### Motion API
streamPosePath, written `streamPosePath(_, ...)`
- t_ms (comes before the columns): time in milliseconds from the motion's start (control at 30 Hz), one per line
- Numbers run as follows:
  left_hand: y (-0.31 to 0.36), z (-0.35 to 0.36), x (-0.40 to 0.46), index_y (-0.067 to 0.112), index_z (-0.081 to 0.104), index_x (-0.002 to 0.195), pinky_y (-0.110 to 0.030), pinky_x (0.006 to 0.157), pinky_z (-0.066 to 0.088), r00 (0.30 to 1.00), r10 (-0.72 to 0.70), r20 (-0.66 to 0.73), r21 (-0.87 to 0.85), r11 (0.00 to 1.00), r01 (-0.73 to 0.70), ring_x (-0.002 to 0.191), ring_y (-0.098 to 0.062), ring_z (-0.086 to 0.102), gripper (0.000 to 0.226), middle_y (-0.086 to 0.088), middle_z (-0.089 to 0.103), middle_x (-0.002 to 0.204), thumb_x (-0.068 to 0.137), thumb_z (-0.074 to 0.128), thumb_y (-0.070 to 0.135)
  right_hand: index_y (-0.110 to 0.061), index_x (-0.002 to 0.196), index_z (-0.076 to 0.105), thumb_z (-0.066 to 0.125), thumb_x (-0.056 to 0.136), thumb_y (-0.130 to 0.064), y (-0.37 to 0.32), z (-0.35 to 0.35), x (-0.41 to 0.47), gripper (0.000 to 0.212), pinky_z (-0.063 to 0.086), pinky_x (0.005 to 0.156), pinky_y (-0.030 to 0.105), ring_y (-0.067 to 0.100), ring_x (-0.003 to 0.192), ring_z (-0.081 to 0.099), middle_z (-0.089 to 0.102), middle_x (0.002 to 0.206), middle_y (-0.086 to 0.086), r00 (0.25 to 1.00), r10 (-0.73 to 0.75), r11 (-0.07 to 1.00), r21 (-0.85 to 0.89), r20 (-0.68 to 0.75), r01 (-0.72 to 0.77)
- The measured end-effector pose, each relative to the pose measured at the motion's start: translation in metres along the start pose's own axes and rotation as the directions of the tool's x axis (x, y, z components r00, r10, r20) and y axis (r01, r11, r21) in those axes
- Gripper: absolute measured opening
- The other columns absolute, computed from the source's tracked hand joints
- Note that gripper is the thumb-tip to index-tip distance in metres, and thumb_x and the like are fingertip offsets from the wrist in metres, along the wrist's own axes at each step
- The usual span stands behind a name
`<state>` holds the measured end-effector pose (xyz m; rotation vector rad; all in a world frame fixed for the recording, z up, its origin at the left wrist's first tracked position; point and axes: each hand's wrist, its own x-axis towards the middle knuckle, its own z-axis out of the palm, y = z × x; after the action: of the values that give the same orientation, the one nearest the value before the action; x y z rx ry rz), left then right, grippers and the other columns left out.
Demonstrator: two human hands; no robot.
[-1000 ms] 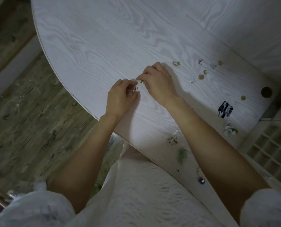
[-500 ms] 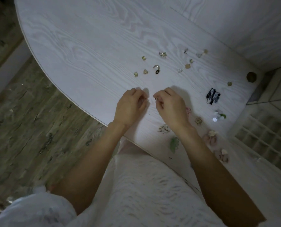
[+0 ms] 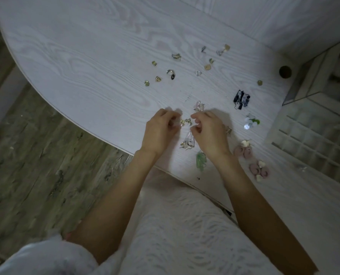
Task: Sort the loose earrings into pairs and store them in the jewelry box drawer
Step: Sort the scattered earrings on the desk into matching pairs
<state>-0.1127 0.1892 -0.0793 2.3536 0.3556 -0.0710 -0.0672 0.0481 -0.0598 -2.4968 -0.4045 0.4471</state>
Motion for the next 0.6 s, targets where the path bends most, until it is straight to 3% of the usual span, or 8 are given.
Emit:
streamPosePath(67,0.003,0.001,0.002,0.016,0.069,0.099,-0.012,0.066,0.029,1.0,-0.015,0.003,0.013,1.0,0.015,0.079,-0.012,0.055,0.019,-0.003,0.063,0.091,0.082,0.062,0.012,-0.011,0.118,0.059,0.06,0.089,-0.012,-0.002,0.001,0.002,0.029,0.051,0.082,0.034,0.022,0.095,0.061,0.061,0.111,0.009,1.0,-0.012,0.997,-0.072,0.016,0.013)
streamPosePath(200,0.012,0.005,0.004,0.018,0.071,0.095,-0.012,0.065,0.03,0.999,-0.022,0.029,0.004,1.0,0.022,0.078,-0.013,0.057,0.016,-0.002,0.065,0.087,0.083,0.061,0.013,-0.016,0.114,0.06,0.056,0.091,-0.022,-0.006,0.001,0.004,0.024,0.045,0.077,0.031,0.022,0.098,0.059,0.066,0.104,0.004,1.0,0.002,0.981,-0.195,-0.004,-0.003)
streamPosePath(433,0.019,0.012,0.005,0.014,0.07,0.092,-0.032,0.073,0.05,0.999,0.006,0.035,-0.039,0.999,-0.004,0.077,-0.019,0.062,0.012,-0.006,0.067,0.087,0.082,0.063,0.011,-0.014,0.11,0.061,0.057,0.091,-0.025,-0.003,0.0,0.003,0.022,0.044,0.074,0.031,0.022,0.096,0.06,0.067,0.1,0.004,0.999,0.039,0.972,-0.23,-0.018,-0.042)
streamPosePath(600,0.012,0.001,0.007,0.017,0.068,0.098,-0.024,0.067,0.04,0.999,0.025,0.04,0.009,1.0,-0.026,0.08,-0.018,0.06,0.015,-0.004,0.066,0.089,0.086,0.059,0.015,-0.017,0.115,0.061,0.059,0.09,-0.022,-0.002,-0.013,0.002,0.026,0.046,0.073,0.029,0.019,0.093,0.062,0.07,0.099,0.0,1.0,0.01,0.983,-0.181,-0.014,-0.013)
